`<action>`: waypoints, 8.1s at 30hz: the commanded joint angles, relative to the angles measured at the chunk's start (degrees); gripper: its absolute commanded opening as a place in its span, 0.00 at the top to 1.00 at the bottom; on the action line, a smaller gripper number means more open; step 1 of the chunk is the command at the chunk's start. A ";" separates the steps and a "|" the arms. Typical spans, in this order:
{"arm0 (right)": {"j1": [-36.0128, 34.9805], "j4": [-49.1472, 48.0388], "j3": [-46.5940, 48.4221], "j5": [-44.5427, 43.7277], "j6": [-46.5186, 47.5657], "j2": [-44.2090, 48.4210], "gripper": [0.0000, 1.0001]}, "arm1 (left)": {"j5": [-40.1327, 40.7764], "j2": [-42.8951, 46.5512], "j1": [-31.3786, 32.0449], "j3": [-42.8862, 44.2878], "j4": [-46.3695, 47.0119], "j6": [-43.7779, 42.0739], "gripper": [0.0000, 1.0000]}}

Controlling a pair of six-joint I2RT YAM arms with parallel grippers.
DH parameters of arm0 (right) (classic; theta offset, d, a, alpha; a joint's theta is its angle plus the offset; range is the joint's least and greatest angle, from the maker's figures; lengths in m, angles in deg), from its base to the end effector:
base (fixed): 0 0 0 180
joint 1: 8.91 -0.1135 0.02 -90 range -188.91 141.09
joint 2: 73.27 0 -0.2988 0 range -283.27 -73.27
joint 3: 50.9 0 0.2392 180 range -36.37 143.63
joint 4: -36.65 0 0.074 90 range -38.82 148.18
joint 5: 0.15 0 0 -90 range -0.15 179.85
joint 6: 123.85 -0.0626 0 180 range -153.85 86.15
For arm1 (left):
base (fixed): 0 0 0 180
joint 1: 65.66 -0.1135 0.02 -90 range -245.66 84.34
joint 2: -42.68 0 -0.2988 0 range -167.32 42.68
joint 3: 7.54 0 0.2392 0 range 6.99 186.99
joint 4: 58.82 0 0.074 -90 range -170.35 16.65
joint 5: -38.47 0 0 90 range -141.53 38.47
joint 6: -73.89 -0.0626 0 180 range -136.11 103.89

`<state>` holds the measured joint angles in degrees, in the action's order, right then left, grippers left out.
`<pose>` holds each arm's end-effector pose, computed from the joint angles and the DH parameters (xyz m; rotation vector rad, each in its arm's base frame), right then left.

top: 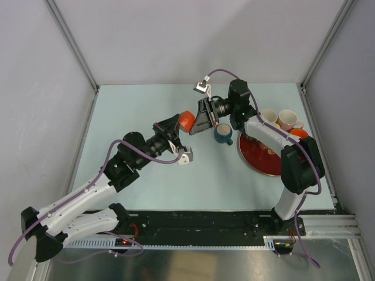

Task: Turn the mug right side up

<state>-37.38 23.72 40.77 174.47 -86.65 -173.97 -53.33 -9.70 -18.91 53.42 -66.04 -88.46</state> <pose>0.3144 0.2414 0.3750 -1.1000 1.7541 2.0582 0.1429 -0.1548 0.3891 1.3542 0.7670 0.3292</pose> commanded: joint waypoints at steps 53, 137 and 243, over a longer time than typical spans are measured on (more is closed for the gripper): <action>-21.98 41.97 -14.40 -71.83 92.94 23.65 0.53 | -4.75 -42.02 -5.89 51.42 -71.93 64.37 1.00; 51.80 37.91 -42.42 -63.06 78.52 30.37 0.99 | 1.01 -33.84 -11.02 43.71 -72.61 57.60 0.00; 7.13 41.16 -10.92 -76.79 71.93 -3.09 0.75 | 3.87 -25.54 -12.62 38.17 -73.33 52.52 0.00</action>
<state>-30.43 65.93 27.05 97.69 -15.09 -176.38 -49.09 -36.37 -31.02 91.28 -139.94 -34.70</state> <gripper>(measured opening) 0.317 0.996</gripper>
